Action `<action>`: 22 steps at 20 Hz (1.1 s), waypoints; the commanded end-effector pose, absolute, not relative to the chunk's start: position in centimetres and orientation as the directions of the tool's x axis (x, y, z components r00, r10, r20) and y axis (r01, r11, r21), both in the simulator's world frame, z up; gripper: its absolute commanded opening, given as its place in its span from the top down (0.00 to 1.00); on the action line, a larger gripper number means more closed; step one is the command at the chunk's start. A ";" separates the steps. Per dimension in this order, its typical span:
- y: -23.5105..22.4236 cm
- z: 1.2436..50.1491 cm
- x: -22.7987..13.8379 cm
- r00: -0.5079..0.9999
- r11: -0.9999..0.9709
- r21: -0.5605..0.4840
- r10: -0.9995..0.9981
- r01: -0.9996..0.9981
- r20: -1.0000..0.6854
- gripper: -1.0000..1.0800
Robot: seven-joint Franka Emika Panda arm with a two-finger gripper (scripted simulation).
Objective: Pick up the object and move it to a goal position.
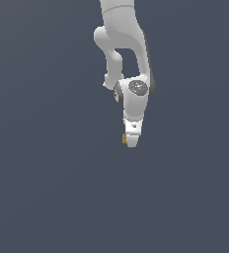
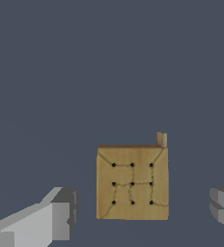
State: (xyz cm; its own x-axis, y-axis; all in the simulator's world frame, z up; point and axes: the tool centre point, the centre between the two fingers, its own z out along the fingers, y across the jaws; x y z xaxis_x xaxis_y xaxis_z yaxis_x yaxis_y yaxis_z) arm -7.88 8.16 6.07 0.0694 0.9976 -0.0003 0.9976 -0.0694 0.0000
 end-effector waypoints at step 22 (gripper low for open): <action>8.2 1.1 -8.0 0.064 -0.064 0.000 0.998 0.998 0.000 1.00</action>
